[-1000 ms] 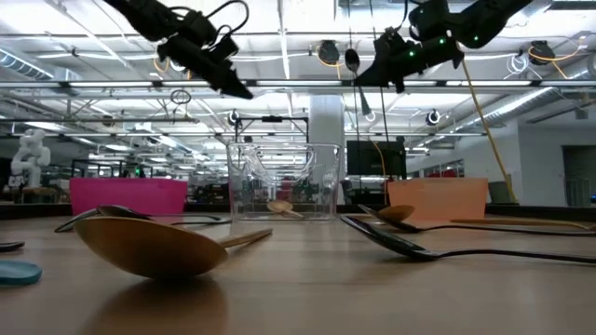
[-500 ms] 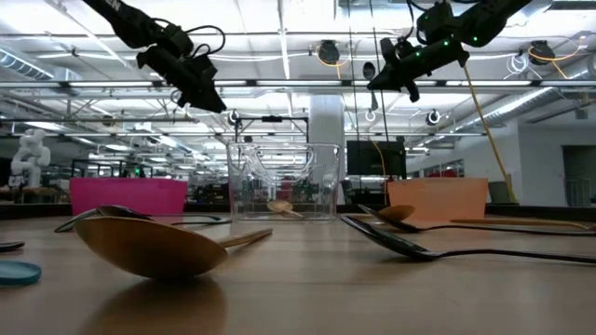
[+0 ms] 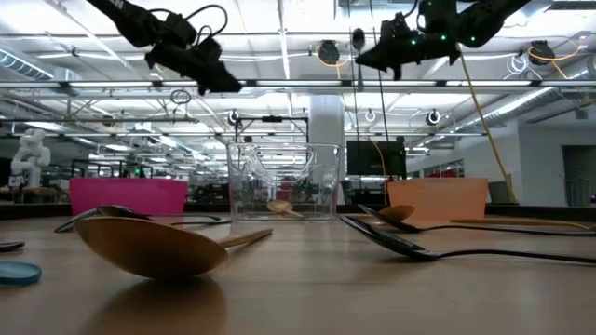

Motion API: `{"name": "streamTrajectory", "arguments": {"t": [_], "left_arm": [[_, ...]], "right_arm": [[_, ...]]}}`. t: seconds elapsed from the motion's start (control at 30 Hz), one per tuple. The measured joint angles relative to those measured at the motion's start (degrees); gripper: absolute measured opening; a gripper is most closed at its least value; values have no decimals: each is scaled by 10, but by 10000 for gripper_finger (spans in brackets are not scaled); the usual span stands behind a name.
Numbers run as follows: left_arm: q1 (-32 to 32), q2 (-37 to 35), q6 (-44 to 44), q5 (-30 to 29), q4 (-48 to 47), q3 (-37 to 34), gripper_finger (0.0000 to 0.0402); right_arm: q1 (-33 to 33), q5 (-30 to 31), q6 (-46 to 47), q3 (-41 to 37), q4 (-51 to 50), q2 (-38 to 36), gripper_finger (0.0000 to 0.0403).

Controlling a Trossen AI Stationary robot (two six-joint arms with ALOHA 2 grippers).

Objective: Sort silverware by color (type)
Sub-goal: Put the blue spoon into the red bin

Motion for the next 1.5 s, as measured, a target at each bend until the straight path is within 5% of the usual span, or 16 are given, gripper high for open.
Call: {"name": "streamTrajectory", "arguments": {"t": [0.23, 0.47, 0.8, 0.93, 1.5], "left_arm": [[-112, 0, 49, 13, -28, 0, 145], [-235, 0, 38, 14, -2, 0, 145], [-360, 3, 28, -59, 84, 0, 145], [-368, 3, 11, -100, 87, 0, 145], [-398, 3, 15, -106, 108, 0, 145]], "right_arm": [[88, -64, -66, -135, 213, 2, 0], [151, -19, -5, -218, 438, 1, 0], [213, -20, -45, -230, 437, 0, 0], [236, -20, -60, -230, 440, 0, 1], [283, 46, -127, -229, 488, 0, 3]]}}
